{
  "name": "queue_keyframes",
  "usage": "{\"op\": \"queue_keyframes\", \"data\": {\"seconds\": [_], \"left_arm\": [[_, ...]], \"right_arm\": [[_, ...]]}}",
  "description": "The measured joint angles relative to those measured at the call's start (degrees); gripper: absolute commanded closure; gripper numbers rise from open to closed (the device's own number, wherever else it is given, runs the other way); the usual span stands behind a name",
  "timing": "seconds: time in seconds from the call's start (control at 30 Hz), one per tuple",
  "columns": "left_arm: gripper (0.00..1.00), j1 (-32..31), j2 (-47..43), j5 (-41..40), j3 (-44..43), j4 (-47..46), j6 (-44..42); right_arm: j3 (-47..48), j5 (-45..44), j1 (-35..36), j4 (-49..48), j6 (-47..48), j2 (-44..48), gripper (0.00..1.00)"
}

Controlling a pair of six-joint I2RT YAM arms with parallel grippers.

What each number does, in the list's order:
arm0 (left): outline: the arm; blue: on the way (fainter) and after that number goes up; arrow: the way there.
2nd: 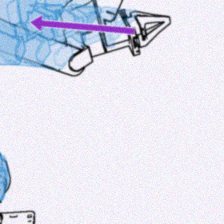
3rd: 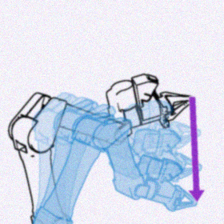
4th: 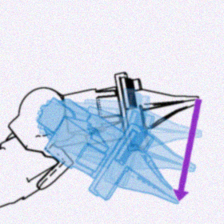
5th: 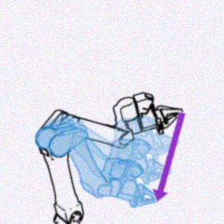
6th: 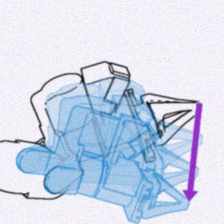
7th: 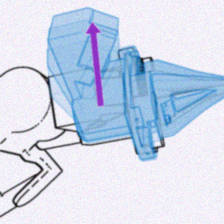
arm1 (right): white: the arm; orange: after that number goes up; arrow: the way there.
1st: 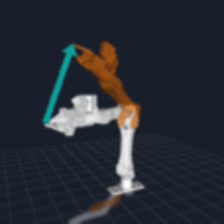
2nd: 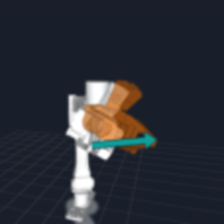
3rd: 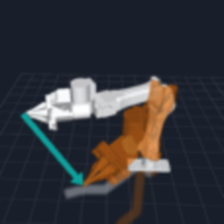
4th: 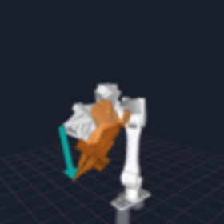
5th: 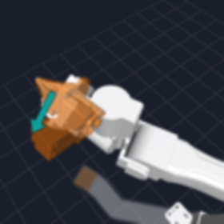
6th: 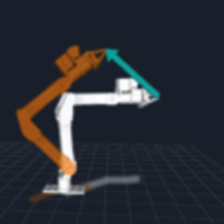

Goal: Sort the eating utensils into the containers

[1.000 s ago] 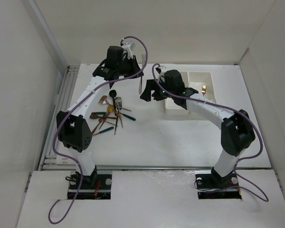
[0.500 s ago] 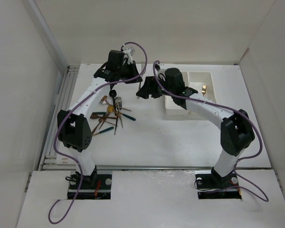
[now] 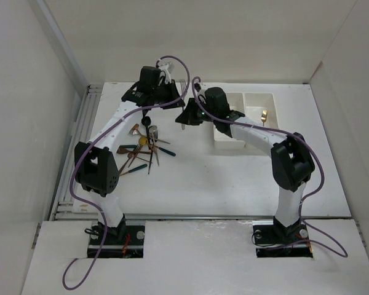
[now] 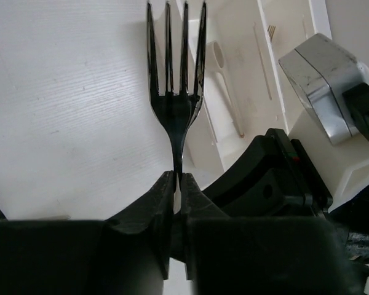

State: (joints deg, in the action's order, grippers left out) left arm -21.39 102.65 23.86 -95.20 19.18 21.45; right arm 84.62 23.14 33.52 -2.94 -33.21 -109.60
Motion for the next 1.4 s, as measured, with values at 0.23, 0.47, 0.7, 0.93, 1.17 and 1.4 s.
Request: {"op": "queue_keyframes", "data": {"seconds": [0.23,0.47,0.7,0.93,1.17,1.4], "left_arm": [[0.00,1.7,0.0,-1.8,0.9,-0.2,-0.8],[0.00,2.0,-0.1,-12.1,0.9,2.3,-6.1],[0.00,2.7,0.1,-26.3,4.1,4.8,-11.5],[0.17,4.5,4.5,-30.9,5.6,6.0,-12.5],[0.25,7.0,8.4,-31.9,5.6,5.9,-12.9],[0.42,8.0,12.0,-30.3,5.6,5.9,-13.6]], "right_arm": [[-2.9,-2.7,-2.8,0.2,0.7,3.4,1.00],[-0.3,-17.6,-16.7,18.6,11.4,9.7,1.00],[3.9,-32.4,-28.0,34.7,22.2,8.9,1.00],[4.1,-37.4,-29.9,40.6,25.5,0.5,1.00],[4.1,-37.4,-29.9,42.7,25.7,-3.1,0.39],[4.3,-35.3,-29.9,42.7,25.8,-2.3,0.39]]}}
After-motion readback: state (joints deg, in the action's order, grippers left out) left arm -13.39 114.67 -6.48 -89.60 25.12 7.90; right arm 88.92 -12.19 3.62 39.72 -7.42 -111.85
